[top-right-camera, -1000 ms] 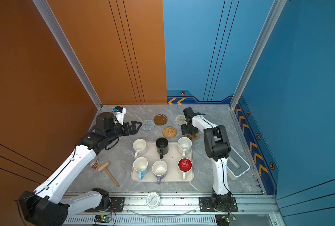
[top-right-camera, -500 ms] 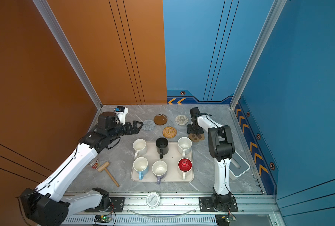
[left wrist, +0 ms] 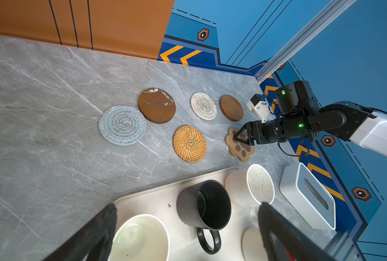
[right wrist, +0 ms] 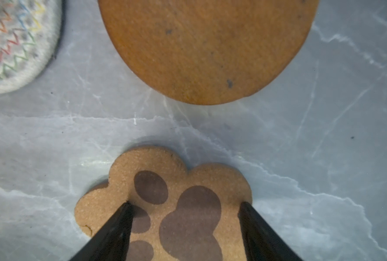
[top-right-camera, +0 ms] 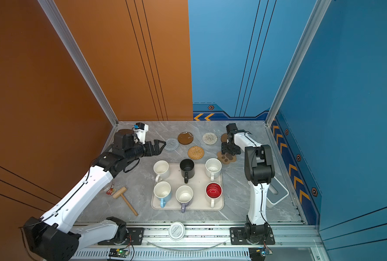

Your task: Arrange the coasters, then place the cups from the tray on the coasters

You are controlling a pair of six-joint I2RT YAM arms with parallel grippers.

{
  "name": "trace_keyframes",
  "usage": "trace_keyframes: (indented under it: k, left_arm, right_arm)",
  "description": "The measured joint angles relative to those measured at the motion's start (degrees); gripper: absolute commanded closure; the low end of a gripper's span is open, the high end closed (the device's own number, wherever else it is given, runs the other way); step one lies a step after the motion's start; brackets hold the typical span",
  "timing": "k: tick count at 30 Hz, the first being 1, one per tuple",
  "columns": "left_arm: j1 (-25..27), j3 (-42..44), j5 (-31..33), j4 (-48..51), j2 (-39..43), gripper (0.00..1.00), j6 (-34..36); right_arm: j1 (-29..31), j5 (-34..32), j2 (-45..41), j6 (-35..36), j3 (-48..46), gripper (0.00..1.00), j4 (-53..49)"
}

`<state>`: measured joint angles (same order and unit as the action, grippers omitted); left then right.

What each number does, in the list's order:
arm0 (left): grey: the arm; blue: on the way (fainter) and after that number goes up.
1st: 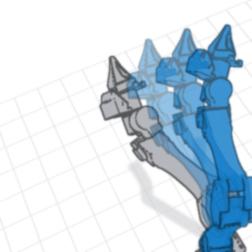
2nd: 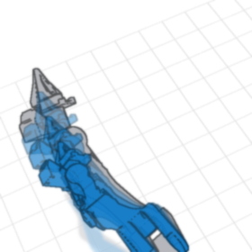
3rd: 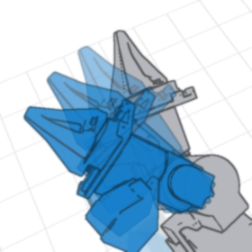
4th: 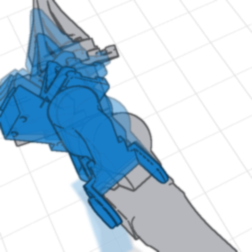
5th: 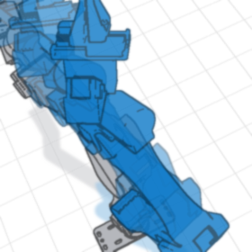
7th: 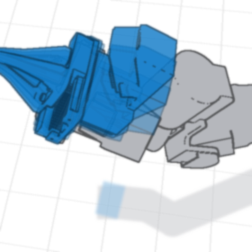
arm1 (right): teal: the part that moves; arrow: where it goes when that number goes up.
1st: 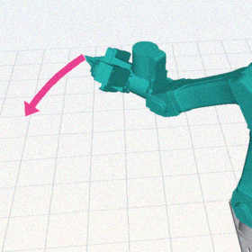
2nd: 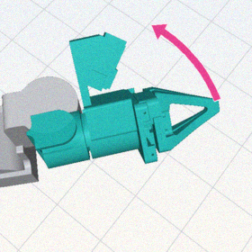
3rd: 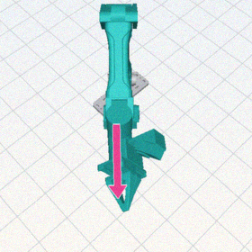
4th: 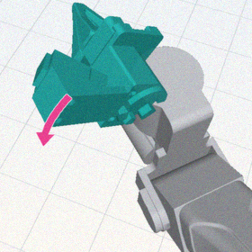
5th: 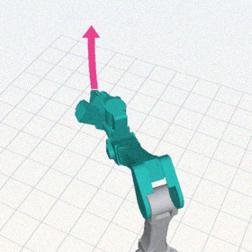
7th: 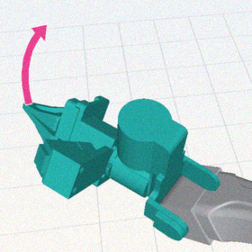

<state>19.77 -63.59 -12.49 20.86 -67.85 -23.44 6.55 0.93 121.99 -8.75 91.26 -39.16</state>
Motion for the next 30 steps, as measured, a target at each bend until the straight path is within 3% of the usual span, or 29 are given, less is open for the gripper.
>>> trace_keyframes:
  k: [15, 19, 23, 30]
  left_arm:
    - [0.2, 0.0, 0.3, 0.0, 0.0, 0.03, 0.0]
    - [0.3, -0.5, 0.5, 0.0, -0.4, 0.08, 0.0]
    - [0.7, -1.0, 0.4, -0.2, -1.9, 0.13, -0.3]
    - [1.2, -1.0, 0.4, -0.3, -4.4, 0.21, -0.4]
  right_arm:
    - [-1.0, 1.4, -7.0, 0.3, -2.6, 0.28, 2.2]
    - [-1.3, 4.5, -6.9, -0.4, 1.4, 0.46, 2.2]
    - [-0.8, 8.0, -3.4, -1.7, 8.0, 0.71, 2.3]
    - [2.3, 12.0, 9.2, -2.8, 20.9, 0.74, 2.0]
